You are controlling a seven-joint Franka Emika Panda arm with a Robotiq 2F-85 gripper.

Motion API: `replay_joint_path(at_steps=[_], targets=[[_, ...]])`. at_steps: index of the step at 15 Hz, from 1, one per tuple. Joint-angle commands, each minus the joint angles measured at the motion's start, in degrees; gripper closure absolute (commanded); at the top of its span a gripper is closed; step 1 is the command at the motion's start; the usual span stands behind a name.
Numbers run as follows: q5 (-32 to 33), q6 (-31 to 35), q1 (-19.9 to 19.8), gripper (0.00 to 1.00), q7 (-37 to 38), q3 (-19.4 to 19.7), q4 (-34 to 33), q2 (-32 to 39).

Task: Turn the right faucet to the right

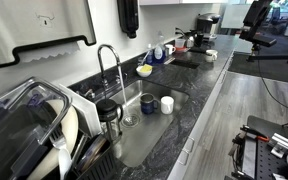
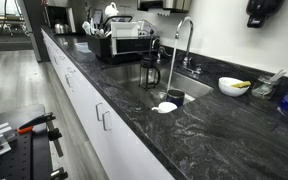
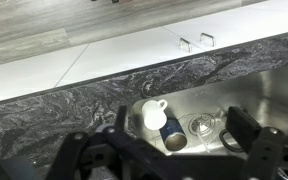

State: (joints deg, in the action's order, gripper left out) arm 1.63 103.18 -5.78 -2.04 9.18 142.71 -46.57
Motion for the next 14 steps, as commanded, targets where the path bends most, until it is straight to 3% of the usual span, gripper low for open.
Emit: replay_joint_path(at_steps=[1, 5, 8, 11, 14], targets=[[-0.52, 0.24, -0.47, 0.0, -0.5, -0.1, -0.48, 0.88], [-1.19, 5.41, 0.22, 0.0, -3.14, 2.18, -1.85, 5.3], [-3.05, 11.01, 1.9, 0.0, -9.51, 6.38, -4.69, 12.64], [-7.49, 14.0, 6.61, 0.0, -19.55, 13.69, -10.74, 22.89], [-14.8, 11.37, 11.81, 0.0, -29.27, 20.25, -19.4, 33.14]])
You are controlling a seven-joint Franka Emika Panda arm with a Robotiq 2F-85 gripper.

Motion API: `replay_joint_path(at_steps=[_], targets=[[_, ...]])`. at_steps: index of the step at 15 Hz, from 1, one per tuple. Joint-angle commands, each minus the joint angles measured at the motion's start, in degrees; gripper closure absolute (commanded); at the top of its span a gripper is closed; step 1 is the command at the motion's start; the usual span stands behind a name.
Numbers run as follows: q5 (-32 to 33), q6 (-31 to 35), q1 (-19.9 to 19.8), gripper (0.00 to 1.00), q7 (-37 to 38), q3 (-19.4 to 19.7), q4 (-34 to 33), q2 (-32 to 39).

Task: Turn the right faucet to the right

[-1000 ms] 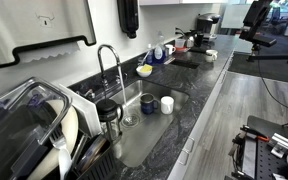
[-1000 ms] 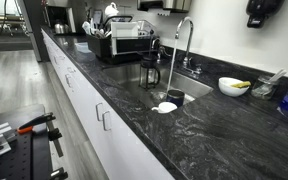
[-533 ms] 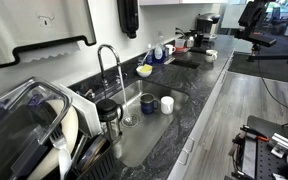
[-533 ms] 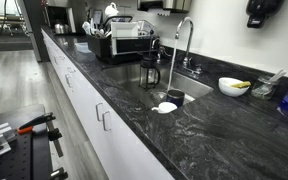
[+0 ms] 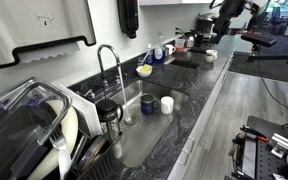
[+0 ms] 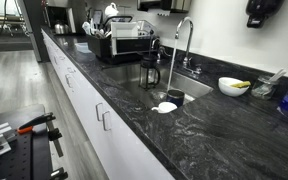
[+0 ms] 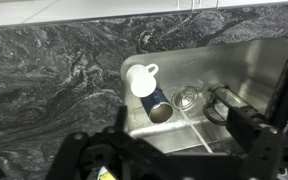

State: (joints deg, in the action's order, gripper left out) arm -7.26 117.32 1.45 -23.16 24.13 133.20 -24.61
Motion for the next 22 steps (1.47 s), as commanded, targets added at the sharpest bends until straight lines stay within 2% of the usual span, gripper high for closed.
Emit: replay_joint_path(at_steps=[1, 3, 5, 6, 9, 12, 15, 19, 22], targets=[[-8.83, -4.02, 6.07, 0.0, -11.07, 7.05, -13.06, 14.55], [-14.06, -4.47, 7.74, 0.0, -14.61, 9.14, -19.29, 21.57], [-17.13, -6.83, 8.02, 0.0, -14.55, 10.0, -25.74, 28.39], [-14.87, -2.6, 0.6, 0.0, -13.1, 1.87, -17.66, 20.79], [-15.43, -4.22, -0.02, 0.0, -12.53, 0.89, -23.57, 27.0], [-15.3, -4.92, -0.1, 0.0, -12.44, 1.0, -24.66, 27.74], [-15.17, 0.78, -3.94, 0.0, -8.23, -4.28, -26.31, 31.59], [-12.4, 9.45, -6.16, 0.0, 3.7, -10.26, -27.69, 37.2], [-12.66, 10.51, -7.13, 0.0, 10.96, -13.78, -30.88, 41.94]])
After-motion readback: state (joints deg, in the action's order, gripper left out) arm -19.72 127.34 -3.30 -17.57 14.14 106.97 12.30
